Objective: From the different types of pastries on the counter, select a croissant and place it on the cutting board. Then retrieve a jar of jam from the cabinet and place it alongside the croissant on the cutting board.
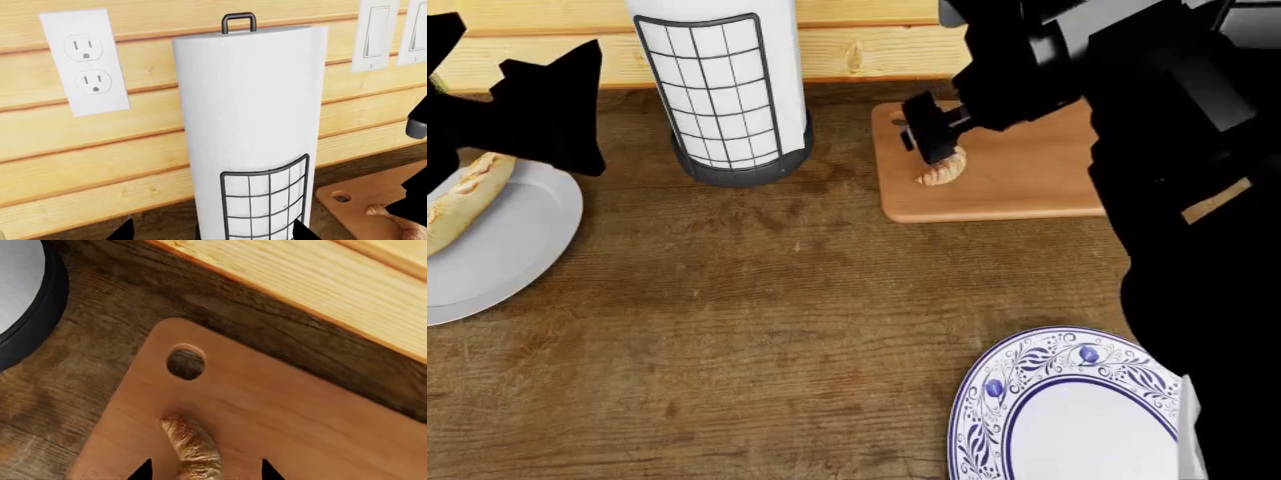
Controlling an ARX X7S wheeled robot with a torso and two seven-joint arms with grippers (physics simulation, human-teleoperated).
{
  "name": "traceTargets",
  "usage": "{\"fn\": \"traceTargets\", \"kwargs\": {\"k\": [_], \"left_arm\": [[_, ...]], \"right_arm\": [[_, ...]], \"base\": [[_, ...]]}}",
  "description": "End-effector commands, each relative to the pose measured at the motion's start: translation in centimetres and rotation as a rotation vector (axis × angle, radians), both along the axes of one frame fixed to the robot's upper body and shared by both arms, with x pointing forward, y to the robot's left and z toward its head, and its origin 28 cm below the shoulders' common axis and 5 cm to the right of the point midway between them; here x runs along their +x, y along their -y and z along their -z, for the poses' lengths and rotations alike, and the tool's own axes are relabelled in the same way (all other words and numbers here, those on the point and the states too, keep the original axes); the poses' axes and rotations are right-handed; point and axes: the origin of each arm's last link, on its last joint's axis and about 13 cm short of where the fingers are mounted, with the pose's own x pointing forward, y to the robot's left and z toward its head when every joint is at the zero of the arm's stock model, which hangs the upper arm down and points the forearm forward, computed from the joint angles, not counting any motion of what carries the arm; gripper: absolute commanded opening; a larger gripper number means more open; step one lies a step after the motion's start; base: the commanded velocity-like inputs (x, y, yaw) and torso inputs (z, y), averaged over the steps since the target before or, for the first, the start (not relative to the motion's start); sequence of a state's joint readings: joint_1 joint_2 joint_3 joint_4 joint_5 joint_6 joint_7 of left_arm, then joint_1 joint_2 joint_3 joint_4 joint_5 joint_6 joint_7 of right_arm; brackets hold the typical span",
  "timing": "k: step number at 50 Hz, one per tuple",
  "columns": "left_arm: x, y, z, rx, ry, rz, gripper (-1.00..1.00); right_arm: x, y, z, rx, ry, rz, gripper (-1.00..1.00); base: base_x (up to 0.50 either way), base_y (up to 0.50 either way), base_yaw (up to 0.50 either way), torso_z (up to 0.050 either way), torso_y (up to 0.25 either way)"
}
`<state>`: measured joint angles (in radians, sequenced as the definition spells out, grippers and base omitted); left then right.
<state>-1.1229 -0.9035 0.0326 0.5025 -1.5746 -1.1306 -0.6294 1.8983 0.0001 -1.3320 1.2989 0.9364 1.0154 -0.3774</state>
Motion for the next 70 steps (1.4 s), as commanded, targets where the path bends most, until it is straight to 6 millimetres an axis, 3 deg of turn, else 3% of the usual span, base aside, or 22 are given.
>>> {"fn": "traceTargets", "kwargs": {"k": [1, 15, 26, 41, 58, 70], "left_arm": [[-0.1, -0.1, 0.2, -0.005, -0.002, -0.002, 1.00], [-0.1, -0.2, 0.3, -0.006, -0.004, -0.006, 1.00], [-0.2, 0.0, 0.3, -0.007, 0.000, -0.005, 1.00], [-0.2, 0.2, 0.4, -0.022, -0.001, 0.001, 1.00], [-0.3, 0.6, 0.3, -0.019, 0.000, 0.014, 1.00], [-0.5, 0.4, 0.5, -0.034, 0.002, 0.008, 1.00]], "right_arm": [[-0.3, 0.2, -1.2, -0.022, 0.020, 0.014, 1.00], [-1.5, 0.6, -5.6, 0.018, 0.114, -0.019, 1.00], [-2.7, 1.6, -8.4, 0.038, 0.143, -0.046, 1.00], [-6.7, 3.5, -6.6, 0.058, 0.165, -0.099, 1.00], [-10.6, 4.2, -5.7, 0.119, 0.217, -0.204, 1.00], [-13.8, 4.3, -6.1, 0.221, 0.337, -0.246, 1.00]], "base": [[0.00, 0.00, 0.00, 0.000, 0.000], [0.00, 0.00, 0.00, 0.000, 0.000], [0.00, 0.00, 0.00, 0.000, 0.240], [0.00, 0.00, 0.00, 0.000, 0.250], [0.00, 0.00, 0.00, 0.000, 0.250], [0.00, 0.00, 0.00, 0.000, 0.000]]}}
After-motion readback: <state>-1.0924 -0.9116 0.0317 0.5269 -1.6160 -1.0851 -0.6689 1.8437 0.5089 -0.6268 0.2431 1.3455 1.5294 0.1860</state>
